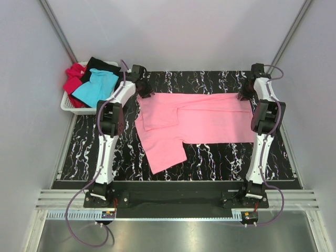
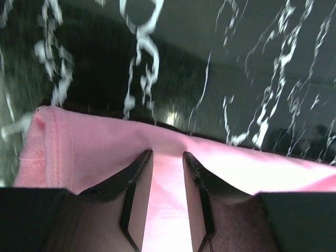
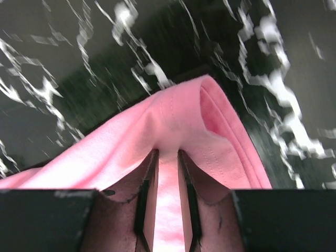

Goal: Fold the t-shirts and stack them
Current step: Fold the tshirt

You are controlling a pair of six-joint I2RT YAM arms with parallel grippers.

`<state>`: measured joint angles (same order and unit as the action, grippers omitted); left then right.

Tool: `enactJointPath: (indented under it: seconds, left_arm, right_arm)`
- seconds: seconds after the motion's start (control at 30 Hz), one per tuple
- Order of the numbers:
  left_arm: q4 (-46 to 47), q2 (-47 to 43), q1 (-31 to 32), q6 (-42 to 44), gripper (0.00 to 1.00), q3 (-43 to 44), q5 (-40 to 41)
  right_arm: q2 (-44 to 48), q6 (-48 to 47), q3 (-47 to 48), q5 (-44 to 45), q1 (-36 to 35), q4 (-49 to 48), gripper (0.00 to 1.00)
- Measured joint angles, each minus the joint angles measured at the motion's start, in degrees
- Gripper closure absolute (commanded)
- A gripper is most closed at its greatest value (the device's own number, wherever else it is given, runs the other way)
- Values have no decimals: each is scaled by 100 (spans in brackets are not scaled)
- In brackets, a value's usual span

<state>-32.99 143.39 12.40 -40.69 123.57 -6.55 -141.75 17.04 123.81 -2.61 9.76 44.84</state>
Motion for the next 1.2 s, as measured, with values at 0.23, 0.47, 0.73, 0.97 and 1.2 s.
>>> enactJointPath:
  seconds: [0.23,0.47,0.73,0.97,1.2]
  left_arm:
    - [-247,557,-203,109,61,964,-260]
    - [-278,997,-341,164,59,1674,-522]
    - [-131,1139,-435,391,57,1895,-579]
    - [17,1071,-566,835,50,1875,-509]
    - [72,-848,-623,1379,19,710,-345]
  right_arm:
    - [-1259,13,2273,-7,-142,546,66]
    - [-1486,-68,2684,15,-184,608,64]
    - [-1512,-184,2717,2,-188,553,63]
    - [-1617,-321,2962,-9,-184,520,54]
    - [-699,-481,2647,-13,-140,627,0]
